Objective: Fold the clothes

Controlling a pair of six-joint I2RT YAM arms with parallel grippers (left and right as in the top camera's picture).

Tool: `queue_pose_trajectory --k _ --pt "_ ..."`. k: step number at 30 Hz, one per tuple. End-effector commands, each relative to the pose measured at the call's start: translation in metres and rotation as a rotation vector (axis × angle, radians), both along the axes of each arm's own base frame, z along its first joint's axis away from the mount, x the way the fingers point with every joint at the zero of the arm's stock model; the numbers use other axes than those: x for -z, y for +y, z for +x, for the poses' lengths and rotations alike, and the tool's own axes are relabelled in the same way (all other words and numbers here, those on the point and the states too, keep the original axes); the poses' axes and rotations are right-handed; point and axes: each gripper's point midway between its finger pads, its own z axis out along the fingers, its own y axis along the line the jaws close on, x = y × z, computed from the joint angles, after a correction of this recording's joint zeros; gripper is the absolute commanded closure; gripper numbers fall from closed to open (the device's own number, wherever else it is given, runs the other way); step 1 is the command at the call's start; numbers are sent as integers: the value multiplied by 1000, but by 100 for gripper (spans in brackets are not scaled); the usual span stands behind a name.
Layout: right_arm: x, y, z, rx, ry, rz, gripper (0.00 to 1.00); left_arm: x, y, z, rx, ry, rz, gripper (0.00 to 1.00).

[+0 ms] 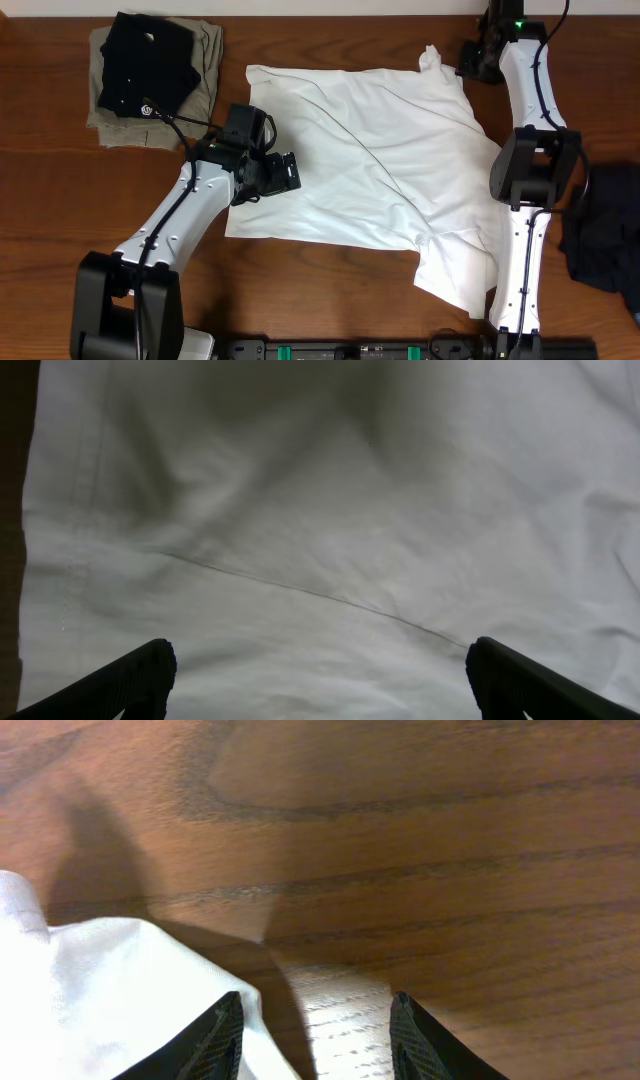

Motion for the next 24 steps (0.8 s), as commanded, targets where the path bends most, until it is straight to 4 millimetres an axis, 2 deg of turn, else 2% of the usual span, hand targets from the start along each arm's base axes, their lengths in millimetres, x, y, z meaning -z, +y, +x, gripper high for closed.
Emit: queue_pose_trajectory --k 1,7,14,24 --pt "4 19 4 -47 -12 27 55 3 -2 -2 21 9 -1 5" --pt "1 27 7 -76 -29 61 57 3 -2 -2 21 9 -1 5" --pt "-1 26 8 -60 -32 62 62 3 -2 -2 21 9 -1 5" --pt "-36 22 15 -52 -99 38 57 3 -2 -2 21 9 -1 5"
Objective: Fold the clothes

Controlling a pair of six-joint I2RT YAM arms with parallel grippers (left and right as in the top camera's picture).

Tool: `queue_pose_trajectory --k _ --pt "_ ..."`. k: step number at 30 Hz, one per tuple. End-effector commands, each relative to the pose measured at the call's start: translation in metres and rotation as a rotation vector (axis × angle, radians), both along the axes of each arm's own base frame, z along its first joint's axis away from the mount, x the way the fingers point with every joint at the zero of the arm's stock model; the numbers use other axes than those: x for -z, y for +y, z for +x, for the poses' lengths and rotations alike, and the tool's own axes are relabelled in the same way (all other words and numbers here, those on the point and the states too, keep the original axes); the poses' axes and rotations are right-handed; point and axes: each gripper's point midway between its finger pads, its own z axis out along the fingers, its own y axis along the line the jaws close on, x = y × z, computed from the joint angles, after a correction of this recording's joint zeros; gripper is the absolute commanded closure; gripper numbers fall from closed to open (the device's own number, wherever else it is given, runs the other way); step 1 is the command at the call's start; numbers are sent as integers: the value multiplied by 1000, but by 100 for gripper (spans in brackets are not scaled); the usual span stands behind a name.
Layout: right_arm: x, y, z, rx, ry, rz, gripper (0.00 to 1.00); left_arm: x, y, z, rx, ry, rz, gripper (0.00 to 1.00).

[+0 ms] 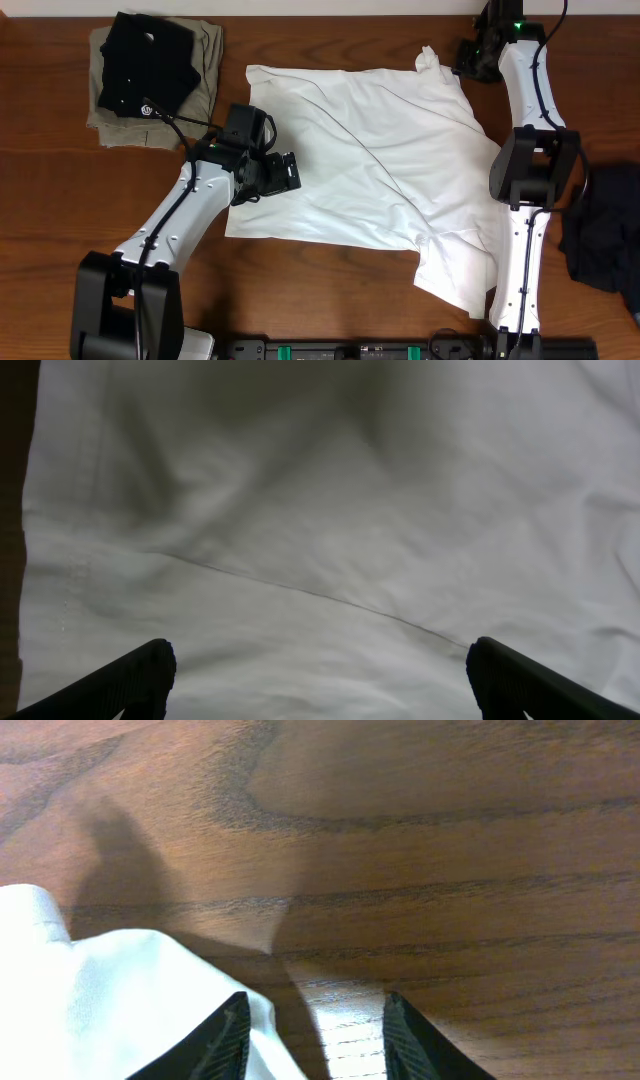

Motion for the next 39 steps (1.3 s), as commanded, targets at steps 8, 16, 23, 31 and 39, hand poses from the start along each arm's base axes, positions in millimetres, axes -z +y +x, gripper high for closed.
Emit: queue_pose_trajectory --k 8,16,23,31,39 --pt "-40 21 10 -40 -80 -8 56 3 -1 -3 21 12 0 5" --pt "-74 21 15 -43 -143 -14 47 4 -1 -4 21 16 1 5" --pt "-75 19 10 -46 -124 -23 45 4 -1 -4 21 15 1 5" --pt "-49 18 4 -48 -67 -29 48 4 -1 -4 21 15 0 5" --pt "-29 16 1 -43 -29 -40 50 3 -1 -4 21 15 0 5"
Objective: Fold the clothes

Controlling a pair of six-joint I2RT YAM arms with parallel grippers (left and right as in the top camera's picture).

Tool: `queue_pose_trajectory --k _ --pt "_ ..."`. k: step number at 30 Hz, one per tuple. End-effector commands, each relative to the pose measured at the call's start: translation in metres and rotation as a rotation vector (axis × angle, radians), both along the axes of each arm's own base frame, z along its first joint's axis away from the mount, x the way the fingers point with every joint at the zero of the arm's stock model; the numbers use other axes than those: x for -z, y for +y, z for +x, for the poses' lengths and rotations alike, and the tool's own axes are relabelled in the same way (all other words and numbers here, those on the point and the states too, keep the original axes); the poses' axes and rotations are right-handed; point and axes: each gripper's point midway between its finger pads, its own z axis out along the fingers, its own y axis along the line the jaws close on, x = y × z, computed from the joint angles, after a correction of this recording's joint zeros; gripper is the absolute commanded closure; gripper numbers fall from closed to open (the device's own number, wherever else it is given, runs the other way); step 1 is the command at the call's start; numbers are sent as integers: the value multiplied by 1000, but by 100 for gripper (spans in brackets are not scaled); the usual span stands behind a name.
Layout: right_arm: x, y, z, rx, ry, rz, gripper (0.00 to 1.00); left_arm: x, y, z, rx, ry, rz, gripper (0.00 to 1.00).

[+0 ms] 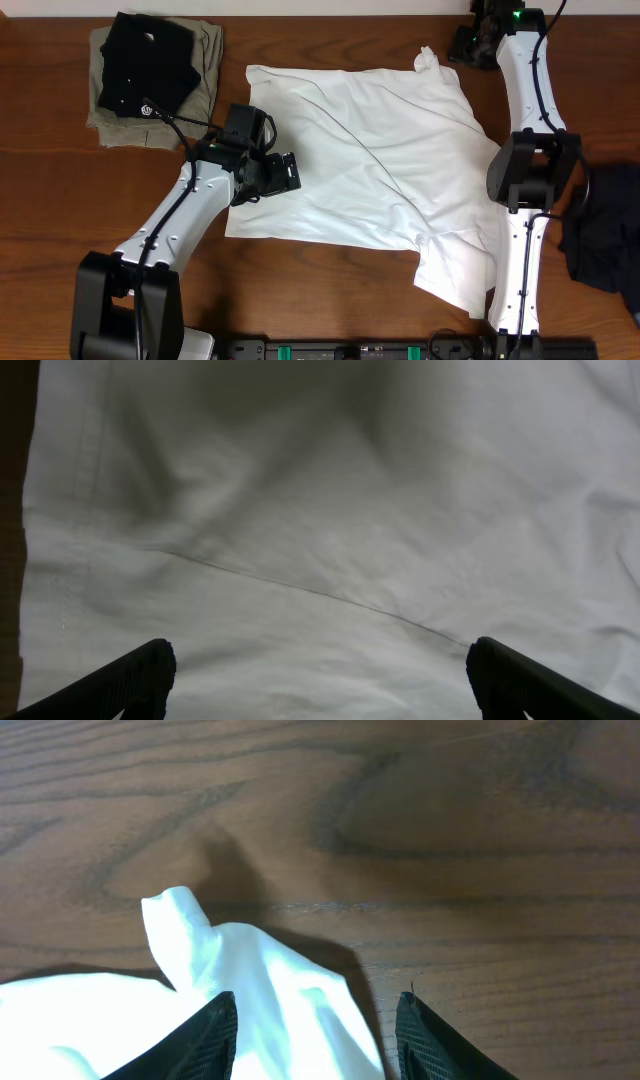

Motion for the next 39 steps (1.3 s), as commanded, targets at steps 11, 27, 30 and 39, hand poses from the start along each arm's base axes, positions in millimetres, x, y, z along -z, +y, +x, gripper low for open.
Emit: queue_pose_trajectory --k 11,27,30,39 --pt "48 -2 -10 -8 94 -16 51 3 -2 -2 21 9 -1 5" --pt "75 1 -22 -20 147 -19 69 3 -2 -1 21 5 -2 5" --pt "74 1 -19 -20 138 -19 84 3 -2 -1 21 5 -2 5" --pt "37 -19 -9 23 76 -91 99 3 -2 -1 21 5 -2 5"
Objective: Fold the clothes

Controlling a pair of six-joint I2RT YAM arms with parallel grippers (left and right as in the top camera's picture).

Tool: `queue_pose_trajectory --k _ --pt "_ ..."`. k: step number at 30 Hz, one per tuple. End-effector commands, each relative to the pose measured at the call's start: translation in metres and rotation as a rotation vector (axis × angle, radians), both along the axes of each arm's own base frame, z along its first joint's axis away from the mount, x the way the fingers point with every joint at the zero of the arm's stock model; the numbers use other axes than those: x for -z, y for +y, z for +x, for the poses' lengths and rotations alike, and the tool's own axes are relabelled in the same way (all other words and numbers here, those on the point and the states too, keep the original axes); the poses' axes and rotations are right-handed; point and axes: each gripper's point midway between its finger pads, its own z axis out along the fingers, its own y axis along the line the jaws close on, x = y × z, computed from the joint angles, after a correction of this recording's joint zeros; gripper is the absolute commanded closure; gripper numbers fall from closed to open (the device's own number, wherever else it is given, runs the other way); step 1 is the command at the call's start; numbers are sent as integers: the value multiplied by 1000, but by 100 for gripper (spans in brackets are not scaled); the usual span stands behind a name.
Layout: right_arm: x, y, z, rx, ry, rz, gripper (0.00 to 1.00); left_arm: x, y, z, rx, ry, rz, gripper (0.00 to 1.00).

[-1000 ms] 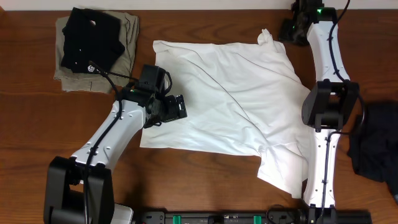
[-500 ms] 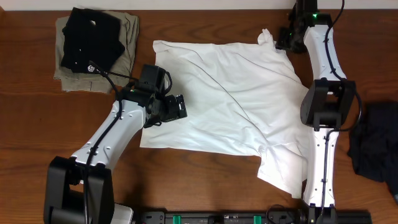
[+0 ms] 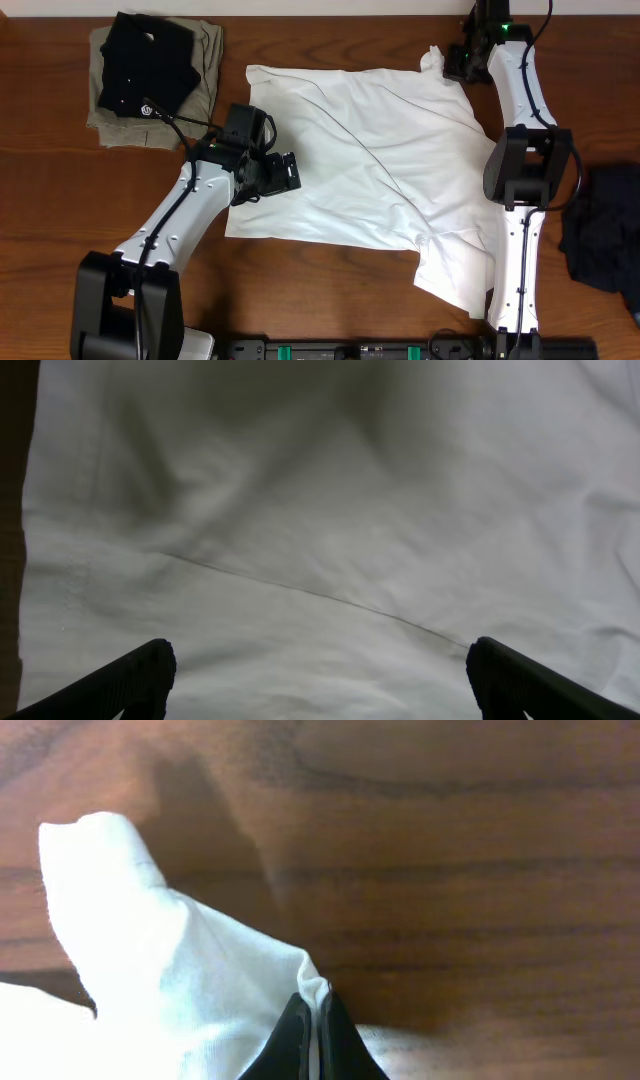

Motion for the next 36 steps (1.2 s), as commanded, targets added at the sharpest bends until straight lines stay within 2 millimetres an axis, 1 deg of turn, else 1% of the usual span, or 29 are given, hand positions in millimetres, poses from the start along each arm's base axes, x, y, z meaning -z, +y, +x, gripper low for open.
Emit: queue_pose_trajectory --k 1,5,7,12,15,20,23,28,31,33,35,36 --pt "-25 -19 3 35 -31 -84 99 3 -2 -2 21 7 -2 5" --pt "-41 -30 0 50 -37 -152 99 3 -2 -2 21 7 -2 5" --pt "-42 -34 -2 58 -29 -174 99 3 -2 -2 21 7 -1 5" --pt "-42 -52 -9 95 -2 -270 99 3 -2 -2 21 8 -1 5" --pt "-50 -59 -10 111 -7 -310 99 3 -2 -2 21 7 -1 5" --pt "-74 -58 -7 120 -51 -312 99 3 -2 -2 21 7 -1 5" --pt "-96 -55 -5 121 -95 -312 99 3 -2 -2 21 7 -1 5" --pt "-125 -52 -5 127 -145 -319 99 3 -2 -2 21 7 -1 5" --pt "-137 -53 -6 134 -164 -332 99 3 -2 -2 21 7 -1 5" --pt "-141 -52 -7 133 -169 -333 98 3 -2 -2 21 7 -1 5" --pt "-142 -50 -9 128 -164 -331 80 3 -2 -2 21 7 -1 5" --pt "-141 -50 -10 126 -155 -332 76 3 -2 -2 21 7 -1 5"
